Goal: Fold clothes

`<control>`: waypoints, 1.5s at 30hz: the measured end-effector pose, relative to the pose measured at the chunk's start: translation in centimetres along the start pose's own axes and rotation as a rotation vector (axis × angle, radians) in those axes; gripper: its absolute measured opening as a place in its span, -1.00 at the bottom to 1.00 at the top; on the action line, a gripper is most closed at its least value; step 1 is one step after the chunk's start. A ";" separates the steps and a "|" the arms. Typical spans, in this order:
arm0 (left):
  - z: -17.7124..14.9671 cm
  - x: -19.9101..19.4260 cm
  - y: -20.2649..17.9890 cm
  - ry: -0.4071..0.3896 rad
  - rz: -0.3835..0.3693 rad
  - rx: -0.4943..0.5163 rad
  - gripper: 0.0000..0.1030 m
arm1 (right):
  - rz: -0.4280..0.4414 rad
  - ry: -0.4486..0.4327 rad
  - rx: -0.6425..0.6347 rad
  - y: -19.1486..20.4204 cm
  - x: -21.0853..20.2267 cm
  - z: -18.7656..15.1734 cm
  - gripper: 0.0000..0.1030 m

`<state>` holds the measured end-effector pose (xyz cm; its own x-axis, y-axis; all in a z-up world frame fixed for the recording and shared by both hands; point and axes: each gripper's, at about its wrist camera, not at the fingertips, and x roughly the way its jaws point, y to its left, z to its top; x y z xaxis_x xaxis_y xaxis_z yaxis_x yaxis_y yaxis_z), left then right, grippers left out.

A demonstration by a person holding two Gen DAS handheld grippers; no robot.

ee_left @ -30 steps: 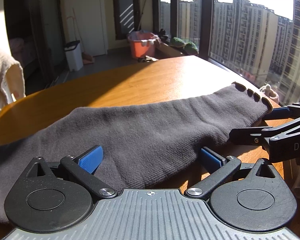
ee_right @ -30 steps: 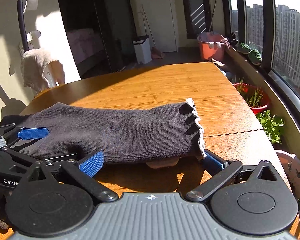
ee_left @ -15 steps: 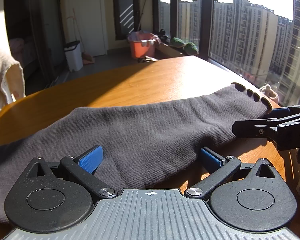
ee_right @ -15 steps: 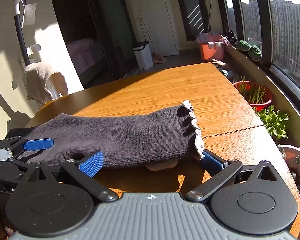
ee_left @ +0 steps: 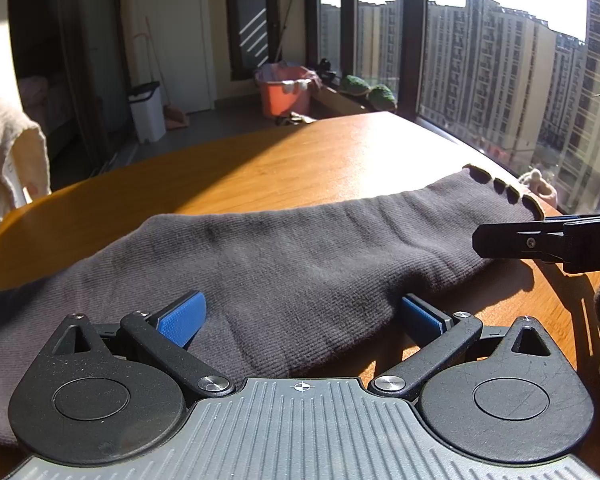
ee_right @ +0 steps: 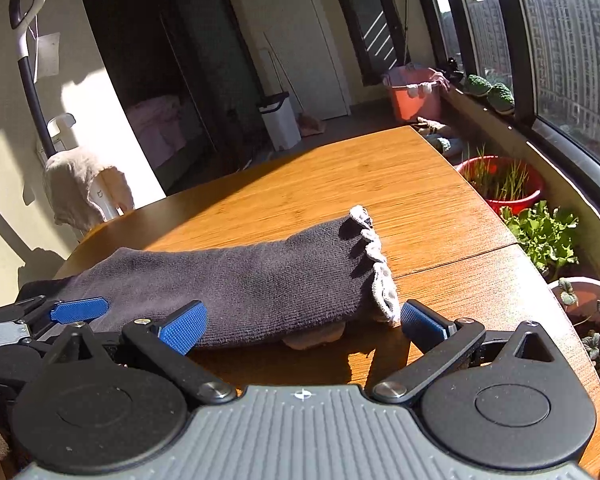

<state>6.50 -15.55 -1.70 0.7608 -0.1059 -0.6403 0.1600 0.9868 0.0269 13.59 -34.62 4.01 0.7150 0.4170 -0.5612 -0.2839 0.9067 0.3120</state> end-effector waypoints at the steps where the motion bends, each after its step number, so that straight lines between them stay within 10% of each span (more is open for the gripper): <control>1: 0.0 0.0 0.0 0.000 0.000 0.000 1.00 | -0.003 -0.003 0.005 -0.1 0.0 0.0 1.00; 8: 0.1 -0.1 0.1 0.000 -0.001 -0.001 1.00 | -0.009 -0.033 0.056 -0.9 -0.4 -0.1 0.96; 20: 0.4 -0.5 0.0 0.011 0.007 -0.013 1.00 | -0.034 -0.061 0.097 -1.5 -0.7 -0.3 0.31; 25: 2.0 -2.5 0.7 -0.031 -0.179 -0.229 1.00 | -0.034 -0.061 0.143 -2.9 -1.3 -0.2 0.05; 28: 2.9 -3.2 -0.8 -0.079 -0.147 -0.194 1.00 | -0.058 -0.068 0.119 -3.0 -2.2 -0.3 0.05; 33: 2.9 -1.1 -2.2 -0.028 -0.110 -0.157 0.48 | -0.069 -0.062 0.133 -3.6 -2.3 0.4 0.02; 36: 2.4 -0.2 -1.3 0.003 -0.140 -0.214 0.39 | -0.057 -0.050 0.119 -3.5 -1.3 0.7 -0.09; 40: 2.4 -0.5 -0.2 0.023 -0.203 -0.270 0.40 | -0.075 -0.074 0.018 -1.8 -0.8 1.4 -0.79; 45: 3.7 -1.3 1.6 0.020 -0.306 -0.357 0.39 | -0.073 -0.103 -0.205 2.8 -1.4 1.5 -0.84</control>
<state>8.08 -14.28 2.00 0.6995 -0.3994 -0.5926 0.1456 0.8915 -0.4291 12.76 -32.77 6.83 0.7971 0.3504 -0.4919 -0.3449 0.9327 0.1055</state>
